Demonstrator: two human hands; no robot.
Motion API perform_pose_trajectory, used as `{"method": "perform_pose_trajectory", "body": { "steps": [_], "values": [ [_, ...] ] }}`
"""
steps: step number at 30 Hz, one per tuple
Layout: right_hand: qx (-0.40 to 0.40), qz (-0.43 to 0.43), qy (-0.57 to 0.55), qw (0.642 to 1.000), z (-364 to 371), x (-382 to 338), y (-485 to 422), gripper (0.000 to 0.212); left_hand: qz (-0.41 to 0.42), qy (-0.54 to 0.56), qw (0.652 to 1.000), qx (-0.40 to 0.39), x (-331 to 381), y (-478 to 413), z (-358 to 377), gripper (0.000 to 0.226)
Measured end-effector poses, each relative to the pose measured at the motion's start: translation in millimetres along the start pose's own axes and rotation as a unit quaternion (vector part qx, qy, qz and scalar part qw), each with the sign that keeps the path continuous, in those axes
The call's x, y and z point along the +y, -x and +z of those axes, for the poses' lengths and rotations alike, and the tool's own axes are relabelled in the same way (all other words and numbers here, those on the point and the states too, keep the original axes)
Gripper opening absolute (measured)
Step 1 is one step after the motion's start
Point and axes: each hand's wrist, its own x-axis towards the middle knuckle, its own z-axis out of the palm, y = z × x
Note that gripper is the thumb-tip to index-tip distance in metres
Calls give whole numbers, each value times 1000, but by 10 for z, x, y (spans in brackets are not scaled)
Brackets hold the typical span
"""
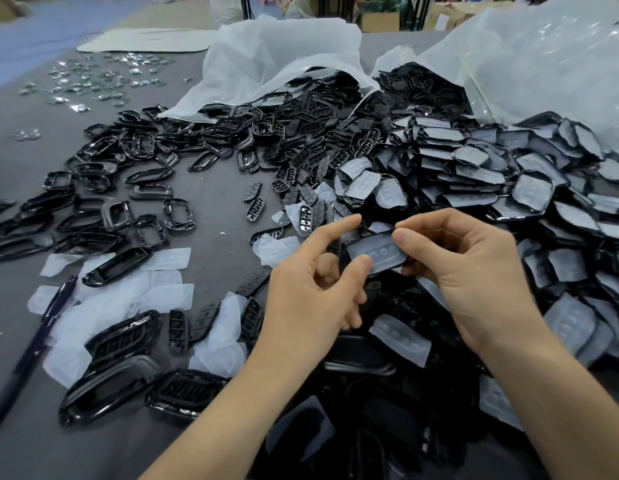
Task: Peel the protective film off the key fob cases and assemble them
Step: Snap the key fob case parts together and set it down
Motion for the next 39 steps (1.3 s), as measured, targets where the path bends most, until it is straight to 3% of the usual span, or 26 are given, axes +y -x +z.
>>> {"method": "perform_pose_trajectory", "body": {
  "steps": [2, 6, 9, 11, 14, 17, 19, 23, 31, 39],
  "values": [
    [7, 7, 1, 1000, -12, -7, -16, 12, 70, -101, 992, -6, 6, 0, -25, 36],
    [6, 49, -45, 998, -46, -31, -54, 2, 203, -259, 944, -4, 38, -41, -76, 40],
    [-4, 82, -58, 995, -65, -45, -56, 6, 292, -303, 907, -12, -2, -87, -93, 33],
    [-13, 97, -70, 993, -66, -52, -48, 6, 310, -284, 907, -29, -20, -97, -76, 26],
    [-50, 114, -112, 986, -72, -79, -42, 10, 242, -189, 951, -39, -3, -58, -41, 23],
    [-99, 125, -166, 973, -71, -116, -36, 16, 88, 5, 996, -4, 58, -36, -33, 24],
    [-106, 124, -183, 969, -57, -131, -25, 13, 12, 109, 994, 1, 90, -45, -32, 20],
    [-122, 129, -208, 962, -33, -133, -11, 12, -117, 297, 946, -63, 135, -56, -26, 22],
    [-138, 150, -209, 956, -23, -103, -15, 19, -192, 388, 897, -84, 152, -74, -53, 26],
    [-97, 239, -239, 936, -24, -68, -48, 17, -220, 377, 898, -61, 93, -53, 4, 25]
  ]
}}
